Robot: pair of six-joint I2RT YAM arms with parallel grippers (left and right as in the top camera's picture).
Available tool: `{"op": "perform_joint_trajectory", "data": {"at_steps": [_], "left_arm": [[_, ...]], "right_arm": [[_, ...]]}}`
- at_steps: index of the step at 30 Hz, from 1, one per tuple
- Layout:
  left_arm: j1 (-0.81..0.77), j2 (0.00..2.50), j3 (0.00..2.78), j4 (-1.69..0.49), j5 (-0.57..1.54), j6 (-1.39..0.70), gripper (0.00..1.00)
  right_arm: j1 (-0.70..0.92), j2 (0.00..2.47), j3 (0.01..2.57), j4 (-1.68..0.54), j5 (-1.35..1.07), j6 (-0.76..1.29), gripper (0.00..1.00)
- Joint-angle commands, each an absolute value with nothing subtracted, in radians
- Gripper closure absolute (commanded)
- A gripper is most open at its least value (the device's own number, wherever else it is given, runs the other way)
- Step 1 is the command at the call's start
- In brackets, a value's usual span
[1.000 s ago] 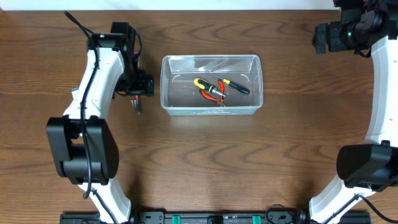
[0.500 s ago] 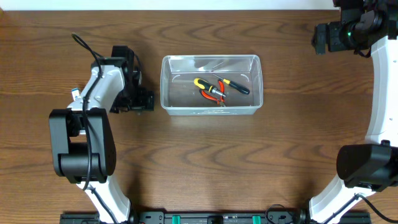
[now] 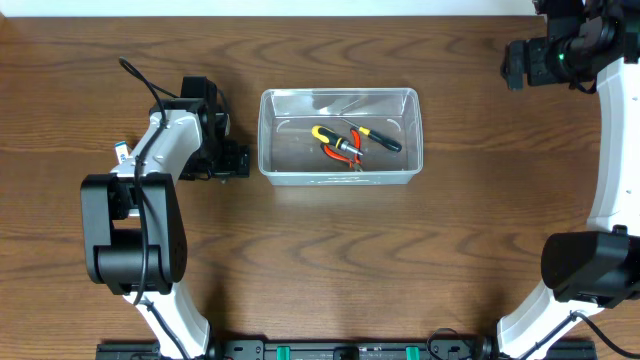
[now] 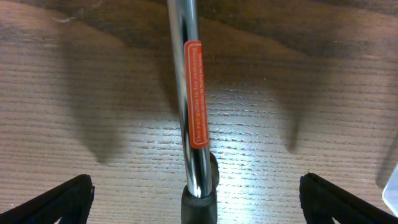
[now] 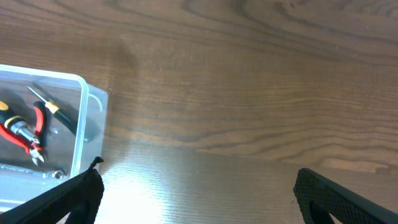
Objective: Pack container
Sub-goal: 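Move the left gripper to the black tool and grasp it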
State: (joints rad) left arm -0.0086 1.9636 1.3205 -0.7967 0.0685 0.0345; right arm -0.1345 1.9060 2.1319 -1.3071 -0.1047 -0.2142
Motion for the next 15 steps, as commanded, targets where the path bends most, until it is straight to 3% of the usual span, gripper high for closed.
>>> {"op": "perform_joint_trajectory", "data": {"at_steps": [1,15], "left_arm": [[-0.007,1.973,1.318,-0.794,0.072,0.048,0.02],[-0.007,1.973,1.272,-0.757,0.071,0.048,0.02]], "right_arm": [[-0.137,1.9,2.131,-1.313,-0.117,-0.199,0.01],[-0.137,1.9,2.131,-1.314,-0.116,-0.2,0.01]]}}
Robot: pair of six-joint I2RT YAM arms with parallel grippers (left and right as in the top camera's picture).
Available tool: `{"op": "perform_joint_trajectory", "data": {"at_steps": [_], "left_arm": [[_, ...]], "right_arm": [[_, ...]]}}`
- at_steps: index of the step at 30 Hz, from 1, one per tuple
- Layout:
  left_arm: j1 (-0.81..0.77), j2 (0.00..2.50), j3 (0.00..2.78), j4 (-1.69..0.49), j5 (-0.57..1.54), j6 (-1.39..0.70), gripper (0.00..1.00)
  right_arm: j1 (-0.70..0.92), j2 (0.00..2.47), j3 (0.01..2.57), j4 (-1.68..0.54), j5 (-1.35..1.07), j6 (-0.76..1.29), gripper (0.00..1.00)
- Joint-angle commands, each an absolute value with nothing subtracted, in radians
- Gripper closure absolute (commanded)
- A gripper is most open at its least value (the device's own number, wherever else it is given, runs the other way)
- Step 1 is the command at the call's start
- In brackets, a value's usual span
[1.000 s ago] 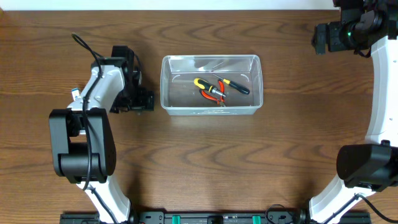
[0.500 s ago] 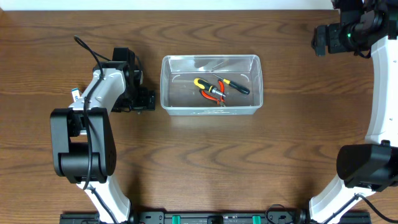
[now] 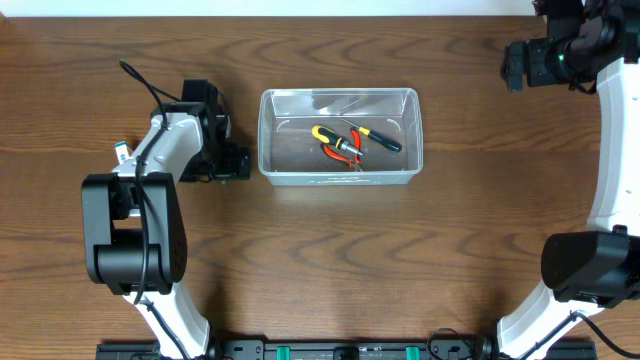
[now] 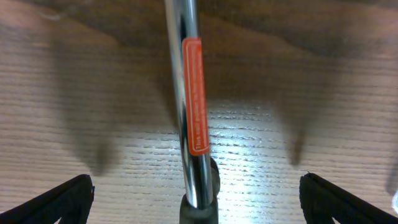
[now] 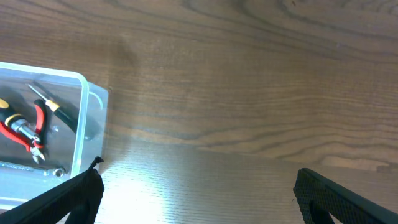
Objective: Pack container
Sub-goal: 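Move the left gripper to the black tool and grasp it, then lift the black-handled tool and carry it over the container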
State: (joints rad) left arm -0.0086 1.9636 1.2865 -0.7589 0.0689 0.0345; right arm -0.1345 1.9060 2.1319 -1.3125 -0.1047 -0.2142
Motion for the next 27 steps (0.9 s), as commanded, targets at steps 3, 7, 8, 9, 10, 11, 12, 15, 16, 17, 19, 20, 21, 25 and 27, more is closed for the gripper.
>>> {"op": "perform_joint_trajectory", "data": {"at_steps": [3,7,8,9,10,11,12,15,16,17,19,20,21,25,27], "left_arm": [[-0.007,1.974,1.269,-0.757,0.071,0.048,0.02],[-0.007,1.973,1.269,-0.756,0.071,0.048,0.02],[-0.007,1.974,1.269,-0.755,0.071,0.048,0.02],[-0.007,1.974,1.269,-0.754,0.071,0.048,0.01],[-0.007,1.973,1.269,-0.753,0.071,0.048,0.02],[-0.007,1.974,1.269,-0.752,0.071,0.048,0.05],[-0.007,1.974,1.269,-0.751,0.071,0.048,0.07],[-0.007,1.973,1.269,-0.744,0.071,0.048,0.1],[-0.007,1.973,1.269,-0.742,0.071,0.048,0.12],[-0.007,1.973,1.269,-0.741,0.071,0.048,0.15],[-0.007,1.974,1.269,-0.738,0.071,0.048,0.2],[-0.007,1.973,1.269,-0.738,0.071,0.048,0.23],[-0.007,1.974,1.269,-0.738,0.071,0.048,0.27],[-0.007,1.973,1.269,-0.738,0.071,0.048,0.38],[-0.007,1.973,1.269,-0.738,0.071,0.048,0.43]], "right_arm": [[-0.137,1.9,2.131,-1.314,-0.116,-0.2,0.01],[-0.137,1.9,2.131,-1.314,-0.116,-0.2,0.01],[-0.137,1.9,2.131,-1.314,-0.117,-0.2,0.01],[-0.137,1.9,2.131,-1.314,-0.116,-0.2,0.01],[-0.137,1.9,2.131,-1.314,-0.116,-0.2,0.01],[-0.137,1.9,2.131,-1.314,-0.117,-0.2,0.01],[-0.137,1.9,2.131,-1.314,-0.117,-0.2,0.01],[-0.137,1.9,2.131,-1.314,-0.116,-0.2,0.01],[-0.137,1.9,2.131,-1.314,-0.116,-0.203,0.01],[-0.137,1.9,2.131,-1.314,-0.116,-0.207,0.01],[-0.137,1.9,2.131,-1.314,-0.117,-0.207,0.01],[-0.137,1.9,2.131,-1.314,-0.117,-0.207,0.01],[-0.137,1.9,2.131,-1.314,-0.117,-0.207,0.01],[-0.137,1.9,2.131,-1.314,-0.117,-0.207,0.01],[-0.137,1.9,2.131,-1.314,-0.117,-0.207,0.01]]}}
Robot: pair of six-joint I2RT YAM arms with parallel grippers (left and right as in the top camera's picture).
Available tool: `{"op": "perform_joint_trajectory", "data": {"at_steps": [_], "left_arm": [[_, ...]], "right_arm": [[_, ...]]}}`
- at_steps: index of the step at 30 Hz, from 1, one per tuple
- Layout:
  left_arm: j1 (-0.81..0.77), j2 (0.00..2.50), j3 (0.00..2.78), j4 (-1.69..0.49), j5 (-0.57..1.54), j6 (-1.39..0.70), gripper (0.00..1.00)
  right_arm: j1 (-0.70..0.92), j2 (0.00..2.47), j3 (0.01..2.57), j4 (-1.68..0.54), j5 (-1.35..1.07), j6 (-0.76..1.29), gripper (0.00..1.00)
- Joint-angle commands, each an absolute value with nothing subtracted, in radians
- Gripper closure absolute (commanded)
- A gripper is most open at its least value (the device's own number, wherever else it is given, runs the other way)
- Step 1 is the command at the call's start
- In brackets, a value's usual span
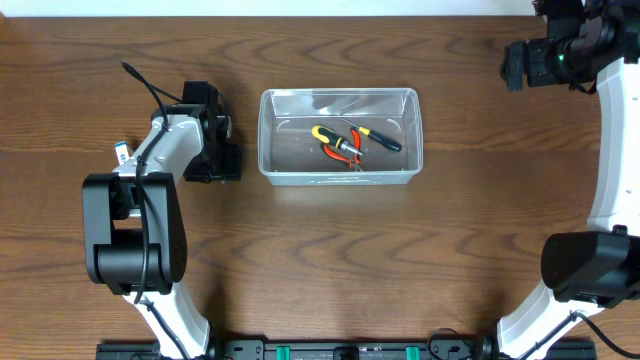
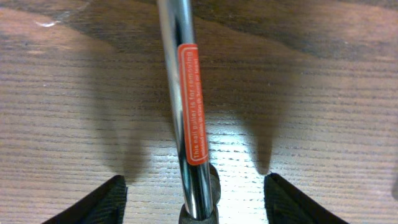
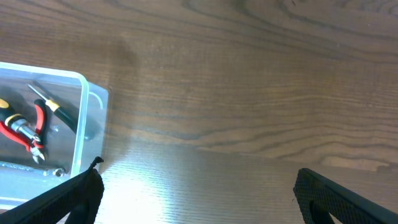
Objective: Pack container
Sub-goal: 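Lift the black-handled tool and carry it over the container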
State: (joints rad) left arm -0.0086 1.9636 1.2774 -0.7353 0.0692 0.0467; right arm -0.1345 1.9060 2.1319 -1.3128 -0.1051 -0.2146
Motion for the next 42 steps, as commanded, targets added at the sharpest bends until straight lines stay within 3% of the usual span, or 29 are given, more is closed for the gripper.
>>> {"op": "perform_joint_trajectory", "data": {"at_steps": [1,9,21,25,35,42], "left_arm": [[-0.007,1.973,1.269,-0.738,0.071,0.048,0.45],[-0.007,1.974,1.269,-0.738,0.071,0.048,0.67],[-0.007,1.973,1.269,-0.736,0.07,0.049,0.81],[-0.007,1.973,1.269,-0.734,0.067,0.049,0.94],[-0.007,1.937,1.29,-0.77,0.063,0.048,0.94],[-0.007,1.756,1.401,-0.884,0.06,0.06,0.94]], "right_arm": [[-0.137,1.9,2.131,-1.314,-0.117,-0.207,0.01],[-0.137,1.9,2.131,-1.314,-0.117,-0.207,0.01],[-0.137,1.9,2.131,-1.314,-0.117,-0.207,0.01],[-0.137,1.9,2.131,-1.314,-0.117,-0.207,0.01],[-0.137,1.9,2.131,-1.314,-0.117,-0.207,0.01],[-0.137,1.9,2.131,-1.315,-0.117,-0.207,0.01]]}}
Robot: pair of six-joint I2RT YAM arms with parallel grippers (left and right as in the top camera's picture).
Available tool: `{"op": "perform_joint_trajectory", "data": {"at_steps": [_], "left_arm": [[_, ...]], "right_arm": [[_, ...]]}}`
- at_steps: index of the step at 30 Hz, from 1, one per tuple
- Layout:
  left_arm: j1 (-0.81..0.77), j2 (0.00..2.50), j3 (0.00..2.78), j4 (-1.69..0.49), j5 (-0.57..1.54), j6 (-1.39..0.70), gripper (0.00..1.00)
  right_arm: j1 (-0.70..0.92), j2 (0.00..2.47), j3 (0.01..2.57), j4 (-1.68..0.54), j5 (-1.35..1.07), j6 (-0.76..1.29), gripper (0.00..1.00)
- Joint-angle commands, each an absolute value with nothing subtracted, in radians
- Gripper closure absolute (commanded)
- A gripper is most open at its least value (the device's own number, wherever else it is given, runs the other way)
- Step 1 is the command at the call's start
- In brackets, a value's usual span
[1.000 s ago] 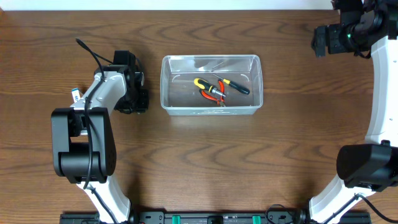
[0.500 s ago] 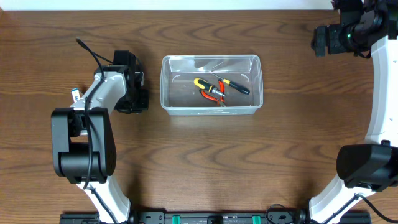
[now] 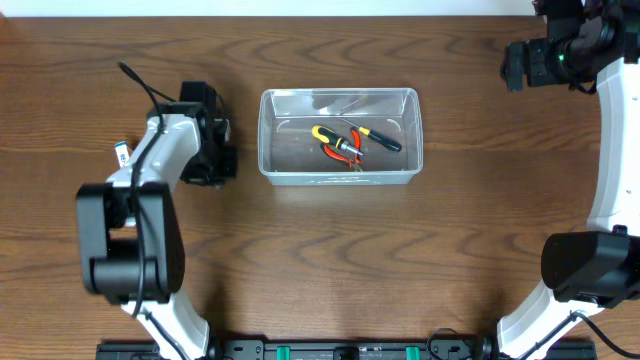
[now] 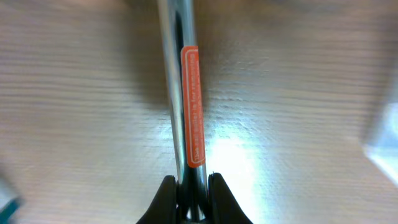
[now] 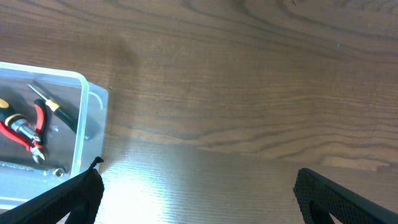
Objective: Pack container
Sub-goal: 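Lift the black-handled tool and carry it over the container, then open the left gripper to drop the tool into the container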
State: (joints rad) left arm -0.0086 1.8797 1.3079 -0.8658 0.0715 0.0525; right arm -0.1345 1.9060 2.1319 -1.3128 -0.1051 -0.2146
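Note:
A chrome bar with an orange label runs up the middle of the left wrist view, and my left gripper is shut on its near end. From overhead that gripper sits just left of the clear plastic container, and the bar is hidden beneath it. Inside the container lie red-handled pliers and a yellow-and-black screwdriver. My right gripper stands open with nothing between its fingers, high over the table's far right, and the container's corner shows at its left.
The wooden tabletop stretches in front of the container. A small white tag lies by the left arm, and a black cable loops behind it. A pale blurred container edge shows at the right of the left wrist view.
My left jaws stood partly closed on either side of the chrome bar; now they are shut on it. The left wrist view is blurred and shifted. The right arm has not moved.
My left gripper first stood wide open astride the labelled chrome bar on the table, left of the container. Its jaws then stood narrower around the bar, and now they clamp it. The right gripper has stayed open at the far right throughout.

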Motion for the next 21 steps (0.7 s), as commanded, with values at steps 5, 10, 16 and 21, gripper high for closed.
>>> {"op": "perform_joint_trajectory", "data": {"at_steps": [5,10,16,21], "left_arm": [[-0.042,1.57,1.466,-0.892,0.064,0.144,0.94],[-0.153,1.451,1.466,-0.855,0.197,0.469,0.94],[-0.272,1.486,1.463,-0.855,0.431,0.938,0.94],[-0.325,1.607,1.463,-0.855,0.442,1.08,0.94]], "right_arm": [[-0.137,1.9,2.131,-1.317,-0.117,-0.207,0.01],[-0.137,1.9,2.131,-1.317,-0.117,-0.207,0.01],[-0.137,1.9,2.131,-1.317,-0.117,-0.207,0.01],[-0.137,1.9,2.131,-1.318,-0.117,-0.207,0.01]]}}
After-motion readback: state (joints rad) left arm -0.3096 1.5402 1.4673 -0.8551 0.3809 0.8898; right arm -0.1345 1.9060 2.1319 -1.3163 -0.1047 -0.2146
